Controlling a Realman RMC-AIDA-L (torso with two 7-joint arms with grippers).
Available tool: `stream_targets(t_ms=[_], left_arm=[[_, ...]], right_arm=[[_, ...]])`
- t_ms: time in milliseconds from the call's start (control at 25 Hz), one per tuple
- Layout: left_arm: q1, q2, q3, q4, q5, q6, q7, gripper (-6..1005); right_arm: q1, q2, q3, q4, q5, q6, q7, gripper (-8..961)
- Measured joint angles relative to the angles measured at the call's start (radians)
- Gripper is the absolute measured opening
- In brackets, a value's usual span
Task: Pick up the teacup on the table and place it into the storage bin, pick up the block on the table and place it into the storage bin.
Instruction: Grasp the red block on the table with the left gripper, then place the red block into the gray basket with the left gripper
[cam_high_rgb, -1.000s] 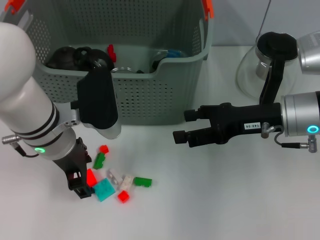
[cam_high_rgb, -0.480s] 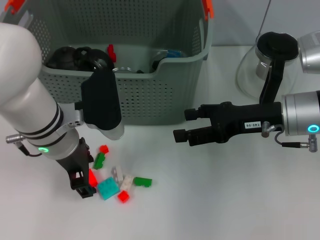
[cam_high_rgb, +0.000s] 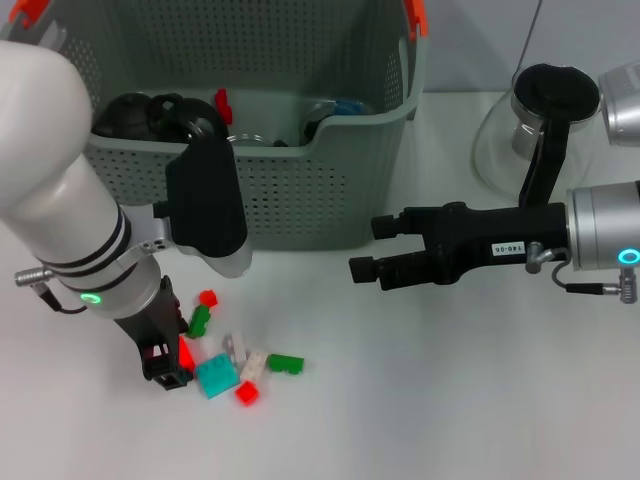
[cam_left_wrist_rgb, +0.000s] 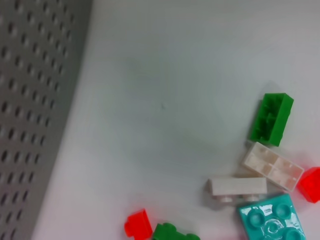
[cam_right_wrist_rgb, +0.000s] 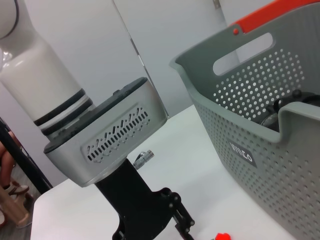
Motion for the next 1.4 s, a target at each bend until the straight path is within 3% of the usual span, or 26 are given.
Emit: stream_targets(t_ms=[560, 760, 960, 1040, 1080, 1200, 1320, 1400], left_arm=[[-0.010, 0.000, -0.001, -0.006, 0.000, 0.012, -0.008, 548], [-0.010, 0.001, -0.003, 0.003, 0.000, 0.016, -0.029, 464], [0.004, 0.005, -0.038, 0.085, 0.000, 0.098, -0.075, 447], [0.027, 0.000, -0.083, 0.168, -0.003, 0.155, -0.090, 447], [0.049, -0.008, -0.139, 0.267, -0.025, 0.214, -0.109, 447], [0.060, -0.009, -0.200, 0.352, -0.082, 0.266, -0.135, 447], [0.058, -0.007, -0.333, 0.434, -0.241, 0.344, -0.152, 447], [0.043, -0.002, -0.477, 0.490, -0.436, 0.420, -0.145, 447]], right_arm=[[0.000, -0.001, 0.003, 0.000, 0.000, 0.002, -0.002, 939], [0.005, -0.001, 0.013, 0.000, -0.005, 0.002, -0.005, 939], [0.006, -0.005, 0.013, 0.000, -0.006, 0.001, -0.006, 940], [0.006, -0.008, 0.014, 0.000, -0.006, 0.001, -0.006, 940], [0.007, -0.009, 0.014, -0.002, -0.006, 0.001, -0.006, 941], [0.007, -0.010, 0.013, -0.009, -0.007, 0.001, -0.010, 941], [0.006, -0.010, 0.009, -0.010, -0.008, 0.001, -0.014, 940], [0.003, -0.010, 0.008, -0.011, -0.008, -0.004, -0.013, 940]])
